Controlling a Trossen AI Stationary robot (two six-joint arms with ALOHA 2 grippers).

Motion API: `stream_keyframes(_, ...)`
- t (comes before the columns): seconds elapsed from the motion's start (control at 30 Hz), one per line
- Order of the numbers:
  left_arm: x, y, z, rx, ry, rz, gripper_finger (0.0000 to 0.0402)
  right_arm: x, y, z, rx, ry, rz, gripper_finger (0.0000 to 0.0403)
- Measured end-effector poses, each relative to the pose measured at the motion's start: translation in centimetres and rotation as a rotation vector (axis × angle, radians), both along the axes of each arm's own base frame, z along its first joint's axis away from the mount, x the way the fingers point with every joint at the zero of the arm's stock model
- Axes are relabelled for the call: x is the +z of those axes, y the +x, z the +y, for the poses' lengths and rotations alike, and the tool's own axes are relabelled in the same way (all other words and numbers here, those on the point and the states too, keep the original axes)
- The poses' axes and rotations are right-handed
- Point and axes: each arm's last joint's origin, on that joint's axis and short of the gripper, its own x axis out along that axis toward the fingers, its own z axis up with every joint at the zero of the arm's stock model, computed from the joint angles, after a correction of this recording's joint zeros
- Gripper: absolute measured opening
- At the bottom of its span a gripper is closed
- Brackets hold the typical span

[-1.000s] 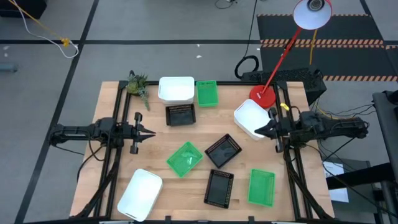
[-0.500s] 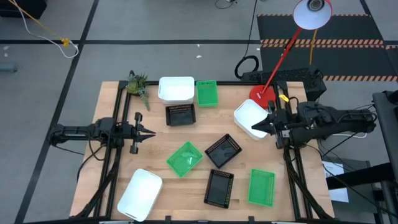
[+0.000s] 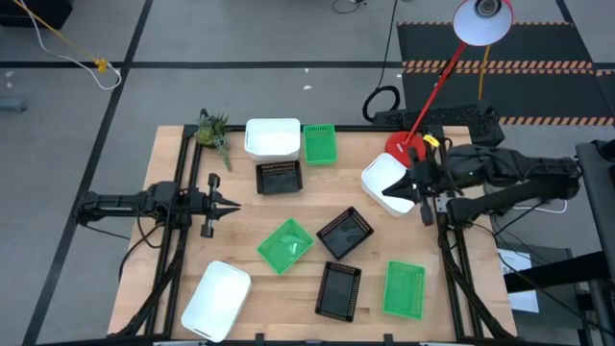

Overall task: Stack baskets by color
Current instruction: Stack the middle black bin on top of the top black bin

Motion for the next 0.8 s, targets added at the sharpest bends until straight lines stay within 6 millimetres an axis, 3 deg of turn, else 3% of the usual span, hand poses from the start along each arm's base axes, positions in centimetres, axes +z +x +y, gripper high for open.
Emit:
stream_keyframes(0.13, 0.0, 0.0, 0.1, 0.022, -0.015, 0.001, 0.0042, 0.5, 1.0, 0.1, -0.005, 0.003, 0.059, 0.0000)
stream_keyframes(0.47, 0.2, 0.0, 0.1, 0.029, -0.058, -0.017, 0.0042, -0.6, 2.8, 0.3, -0.013, 0.008, 0.160, 0.0000)
stream_keyframes(0.8, 2.5, -0.5, 0.1, 0.023, -0.099, -0.115, 0.0042, -0.8, 3.1, 0.3, -0.010, 0.000, 0.169, 0.0000)
